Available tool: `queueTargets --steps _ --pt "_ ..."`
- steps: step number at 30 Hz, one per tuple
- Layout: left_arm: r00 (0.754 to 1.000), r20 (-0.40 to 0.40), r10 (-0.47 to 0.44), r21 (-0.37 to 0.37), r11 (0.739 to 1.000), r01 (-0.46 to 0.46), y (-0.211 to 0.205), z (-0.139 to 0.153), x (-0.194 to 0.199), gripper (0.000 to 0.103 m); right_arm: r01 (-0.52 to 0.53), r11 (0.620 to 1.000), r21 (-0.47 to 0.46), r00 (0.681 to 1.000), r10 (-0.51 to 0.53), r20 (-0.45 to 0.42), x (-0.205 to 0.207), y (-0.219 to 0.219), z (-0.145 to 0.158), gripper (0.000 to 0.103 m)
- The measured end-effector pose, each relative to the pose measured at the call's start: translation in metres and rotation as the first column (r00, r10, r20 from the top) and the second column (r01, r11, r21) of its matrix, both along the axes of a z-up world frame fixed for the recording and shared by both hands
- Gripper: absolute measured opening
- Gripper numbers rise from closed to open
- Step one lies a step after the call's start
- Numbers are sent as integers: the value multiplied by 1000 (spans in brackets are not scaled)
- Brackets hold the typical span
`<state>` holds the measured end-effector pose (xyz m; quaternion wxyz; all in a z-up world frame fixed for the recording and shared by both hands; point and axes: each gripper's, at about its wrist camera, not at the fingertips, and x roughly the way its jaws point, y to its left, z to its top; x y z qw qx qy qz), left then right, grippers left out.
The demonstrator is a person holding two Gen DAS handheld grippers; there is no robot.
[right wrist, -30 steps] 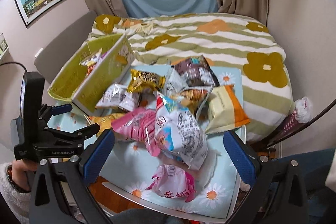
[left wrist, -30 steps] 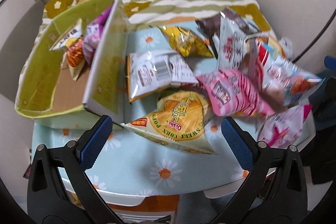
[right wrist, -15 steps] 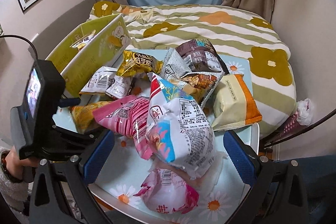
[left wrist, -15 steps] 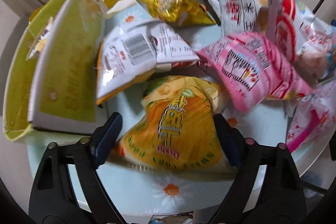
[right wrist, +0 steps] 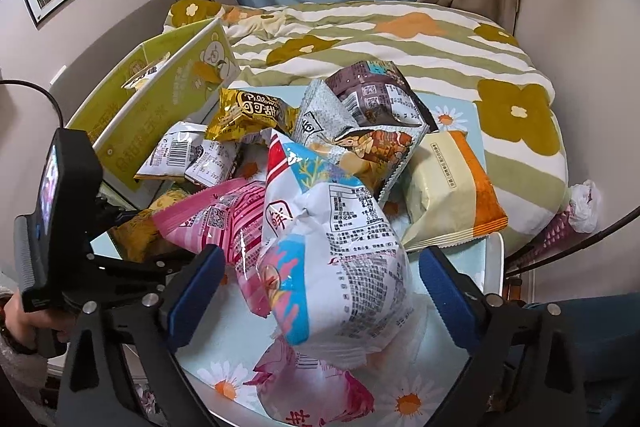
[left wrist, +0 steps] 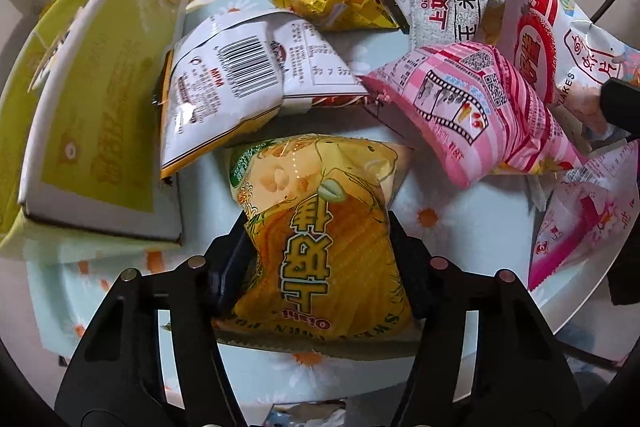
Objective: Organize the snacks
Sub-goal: 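Grasp the yellow corn snack bag with the left tool while the right tool grasps the white bag, then carry both bags into the cardboard box and open both tools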
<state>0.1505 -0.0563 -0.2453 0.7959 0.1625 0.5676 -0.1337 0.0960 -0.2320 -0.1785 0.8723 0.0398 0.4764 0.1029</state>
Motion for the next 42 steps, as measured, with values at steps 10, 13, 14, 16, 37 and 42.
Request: queueTargets --steps 10,13,14,16,37,42 --pt "999 -5 33 -21 999 -33 10 4 -18 58 -15 1000 13 1000 15 -25 9 -2 -15 89" --pt "999 -1 42 -27 999 -42 13 6 -20 57 -15 1000 18 999 15 -31 12 -2 -18 86" --pt "999 0 44 -27 999 -44 14 7 -23 57 -14 1000 19 999 15 -33 12 -1 -19 82" --pt "999 6 53 -28 998 -53 16 10 -26 57 -17 999 33 999 18 -39 13 -2 -21 78" --pt "991 75 115 -67 992 -110 24 63 -55 57 -36 997 66 999 36 7 -7 -10 3 49" --pt "984 105 141 -89 987 -131 27 85 -66 57 -56 996 72 998 53 43 -14 -10 23 49"
